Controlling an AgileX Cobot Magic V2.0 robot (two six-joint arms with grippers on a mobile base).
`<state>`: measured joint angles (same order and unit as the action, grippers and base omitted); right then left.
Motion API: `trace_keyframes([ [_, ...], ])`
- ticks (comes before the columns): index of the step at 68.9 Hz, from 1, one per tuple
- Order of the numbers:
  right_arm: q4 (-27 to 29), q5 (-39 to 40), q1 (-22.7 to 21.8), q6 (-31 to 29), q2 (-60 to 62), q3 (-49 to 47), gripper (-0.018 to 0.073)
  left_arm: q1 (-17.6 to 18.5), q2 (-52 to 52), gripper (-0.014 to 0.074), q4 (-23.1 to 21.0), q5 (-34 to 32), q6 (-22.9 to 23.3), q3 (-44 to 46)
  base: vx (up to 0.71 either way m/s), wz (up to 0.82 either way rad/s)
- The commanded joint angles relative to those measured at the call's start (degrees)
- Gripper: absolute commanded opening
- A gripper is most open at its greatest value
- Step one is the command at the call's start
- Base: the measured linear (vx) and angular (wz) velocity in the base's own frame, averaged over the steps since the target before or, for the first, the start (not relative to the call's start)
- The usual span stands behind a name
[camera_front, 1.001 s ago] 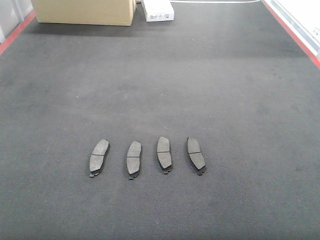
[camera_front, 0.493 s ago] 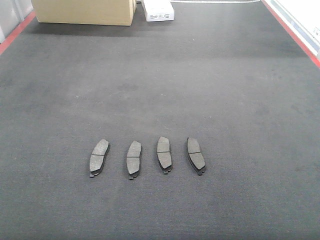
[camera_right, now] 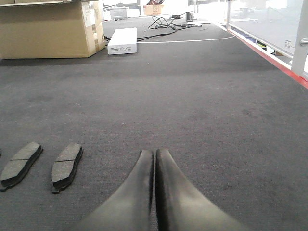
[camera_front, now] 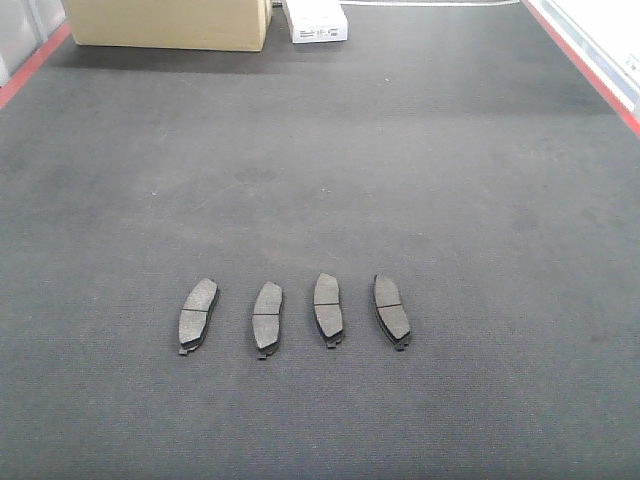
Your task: Move and align brake pads A on conveyor
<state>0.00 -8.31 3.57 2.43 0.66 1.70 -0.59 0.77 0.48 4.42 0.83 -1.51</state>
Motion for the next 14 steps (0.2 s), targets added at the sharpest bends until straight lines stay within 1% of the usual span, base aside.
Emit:
trace_keyframes([
  [1,0.0,4.1,-0.3,-0.6,0.7,1.0,-0.0006,-0.1,0.7,-0.0006,-0.5,-4.4,0.1,1.1,0.0,0.0],
  [14,0.0,4.1,-0.3,-0.6,0.7,1.0,-0.0006,-0.1,0.7,-0.0006,-0.5,-4.4,0.1,1.1,0.0,0.0],
])
